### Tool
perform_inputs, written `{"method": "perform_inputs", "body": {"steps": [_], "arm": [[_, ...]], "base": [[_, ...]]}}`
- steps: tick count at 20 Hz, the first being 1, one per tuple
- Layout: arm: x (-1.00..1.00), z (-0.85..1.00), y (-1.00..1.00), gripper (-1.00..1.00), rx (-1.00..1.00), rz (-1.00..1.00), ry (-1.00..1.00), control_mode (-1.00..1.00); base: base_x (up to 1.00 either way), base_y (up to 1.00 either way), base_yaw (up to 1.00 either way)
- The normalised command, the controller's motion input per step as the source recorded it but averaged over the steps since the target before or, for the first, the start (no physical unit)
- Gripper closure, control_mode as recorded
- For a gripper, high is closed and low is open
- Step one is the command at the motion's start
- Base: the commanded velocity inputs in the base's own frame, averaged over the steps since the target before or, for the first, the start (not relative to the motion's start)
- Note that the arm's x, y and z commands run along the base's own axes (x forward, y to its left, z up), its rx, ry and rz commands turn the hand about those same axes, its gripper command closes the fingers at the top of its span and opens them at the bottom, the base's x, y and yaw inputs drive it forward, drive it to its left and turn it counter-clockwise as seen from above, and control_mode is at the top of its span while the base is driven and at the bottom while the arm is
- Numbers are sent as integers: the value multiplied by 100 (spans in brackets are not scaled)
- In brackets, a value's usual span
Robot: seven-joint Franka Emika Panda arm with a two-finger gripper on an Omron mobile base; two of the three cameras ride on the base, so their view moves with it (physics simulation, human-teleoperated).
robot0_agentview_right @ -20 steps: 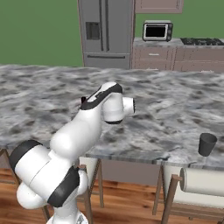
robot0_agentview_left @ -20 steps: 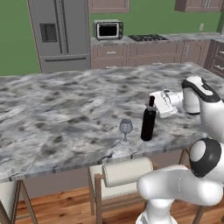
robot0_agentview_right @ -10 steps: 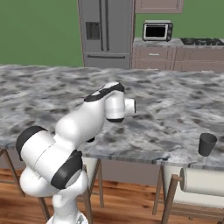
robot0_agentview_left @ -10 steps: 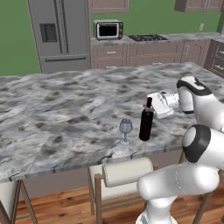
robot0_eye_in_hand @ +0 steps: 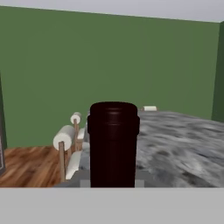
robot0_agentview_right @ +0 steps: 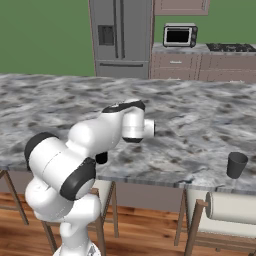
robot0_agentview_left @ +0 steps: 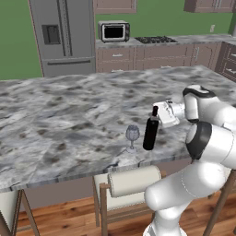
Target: There is a wine glass and glass cup on the dining counter. Place the wine bottle next to the wine glass and the juice bottle next to the glass cup.
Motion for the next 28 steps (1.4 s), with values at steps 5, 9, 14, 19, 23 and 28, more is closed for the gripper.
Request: {"method": "perform_inputs", "body": {"steps": [5, 9, 14, 19, 23, 28], "arm": [[12, -24, 0, 100, 2, 0, -4, -100], [11, -16, 0, 100, 0, 0, -7, -100], [14, -7, 0, 100, -1, 0, -11, -100], [12, -6, 0, 100, -6, 0, -4, -100], [11, -10, 0, 100, -10, 0, 0, -100], [10, -18, 0, 100, -4, 0, 0, -100]], "base": [[0, 0, 0], [0, 0, 0], [0, 0, 0], [0, 0, 0], [0, 0, 0], [0, 0, 0]]}}
